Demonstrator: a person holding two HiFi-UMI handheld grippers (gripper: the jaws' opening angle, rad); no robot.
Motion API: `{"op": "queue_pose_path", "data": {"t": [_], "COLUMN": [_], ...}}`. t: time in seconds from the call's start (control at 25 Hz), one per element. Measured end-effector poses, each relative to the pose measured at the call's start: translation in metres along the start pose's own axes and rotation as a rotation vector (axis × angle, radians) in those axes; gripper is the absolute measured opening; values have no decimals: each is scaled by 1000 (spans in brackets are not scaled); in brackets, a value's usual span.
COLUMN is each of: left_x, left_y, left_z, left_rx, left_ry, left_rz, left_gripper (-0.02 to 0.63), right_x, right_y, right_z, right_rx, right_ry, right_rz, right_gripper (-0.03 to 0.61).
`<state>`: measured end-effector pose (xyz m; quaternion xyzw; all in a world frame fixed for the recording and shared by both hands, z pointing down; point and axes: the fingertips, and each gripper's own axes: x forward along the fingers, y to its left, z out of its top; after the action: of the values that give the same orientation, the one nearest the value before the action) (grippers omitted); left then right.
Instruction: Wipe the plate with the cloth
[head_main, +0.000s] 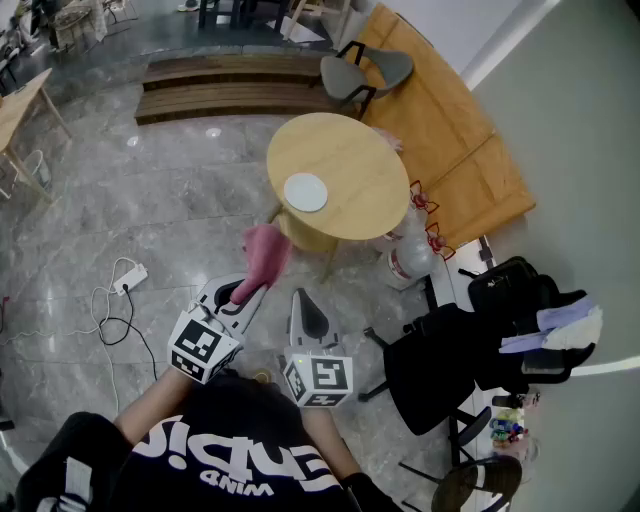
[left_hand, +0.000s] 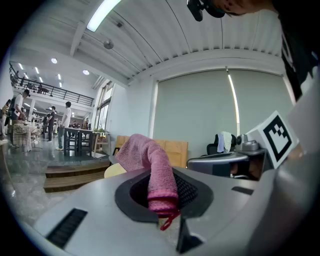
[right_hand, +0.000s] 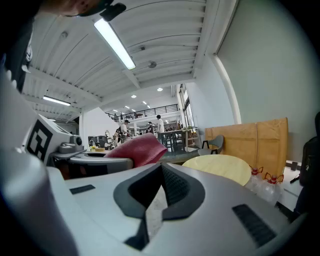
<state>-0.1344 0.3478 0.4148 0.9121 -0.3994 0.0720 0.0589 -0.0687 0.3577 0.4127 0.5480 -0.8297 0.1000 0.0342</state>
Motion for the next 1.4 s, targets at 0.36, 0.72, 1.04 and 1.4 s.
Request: {"op": "queue_pose_path", "data": {"t": [0.36,0.72,1.04,1.4], "left_x": [-3,-16,-33,-53], "left_y": [-3,-2,10,36], "left_z": [-1,3,-20,-53], "left_rx": [-12,-33,-84,-128], "left_ry": [7,14,32,68], "left_rz": [-8,-18,-51,-40], "left_gripper": [51,51,51,51], "right_x": [-2,-5,-2,0], "right_y": [4,18,36,43], "right_z": [-2,-13,-25,-46], "right_rx": [7,42,53,90], "right_ry": [7,32,55,90], "right_rz": [8,20,5,-30], "right_gripper": [21,22,22,23]}}
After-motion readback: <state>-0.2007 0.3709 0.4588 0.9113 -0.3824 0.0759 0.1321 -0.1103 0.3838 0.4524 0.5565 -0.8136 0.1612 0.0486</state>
